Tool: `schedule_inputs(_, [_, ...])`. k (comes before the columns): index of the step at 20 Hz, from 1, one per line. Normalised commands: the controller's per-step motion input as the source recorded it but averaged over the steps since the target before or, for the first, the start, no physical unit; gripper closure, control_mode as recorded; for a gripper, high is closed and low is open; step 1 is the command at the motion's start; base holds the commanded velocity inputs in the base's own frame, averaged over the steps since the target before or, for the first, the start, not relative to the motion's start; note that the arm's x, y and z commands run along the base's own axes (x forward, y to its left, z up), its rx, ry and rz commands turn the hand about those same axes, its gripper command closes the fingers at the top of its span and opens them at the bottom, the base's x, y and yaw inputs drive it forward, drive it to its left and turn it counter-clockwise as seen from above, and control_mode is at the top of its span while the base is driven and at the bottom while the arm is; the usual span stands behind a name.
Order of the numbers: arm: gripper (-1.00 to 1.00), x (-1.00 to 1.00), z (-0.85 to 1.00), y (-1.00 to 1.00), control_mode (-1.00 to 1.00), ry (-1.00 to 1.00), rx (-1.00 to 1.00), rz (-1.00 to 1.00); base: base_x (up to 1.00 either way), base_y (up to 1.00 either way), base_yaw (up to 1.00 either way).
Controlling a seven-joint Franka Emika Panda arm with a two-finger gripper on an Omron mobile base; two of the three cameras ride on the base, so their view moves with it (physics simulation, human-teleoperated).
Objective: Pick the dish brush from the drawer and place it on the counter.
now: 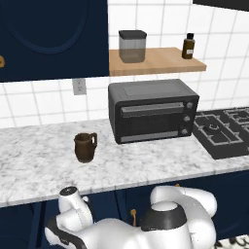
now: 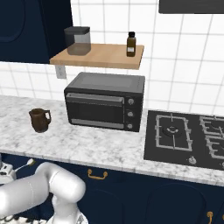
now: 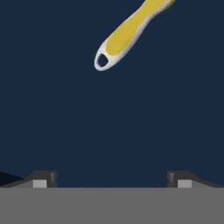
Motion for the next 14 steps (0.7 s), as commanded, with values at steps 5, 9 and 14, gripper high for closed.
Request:
schedule_inputs(5, [-1.0,-0.91,-0.23,0.25,-1.0,0.19,-0.06,0.0,0.0,0.0,0.0])
schedule_inputs(9, [-1.0,-1.0,0.13,-0.04,-1.0,0.64,0.04,0.0,0.0,0.0,0.0])
schedule_inputs(14, [-1.0,-0.76,0.63,-0.06,-1.0,0.37,-0.02,0.0,0.0,0.0,0.0])
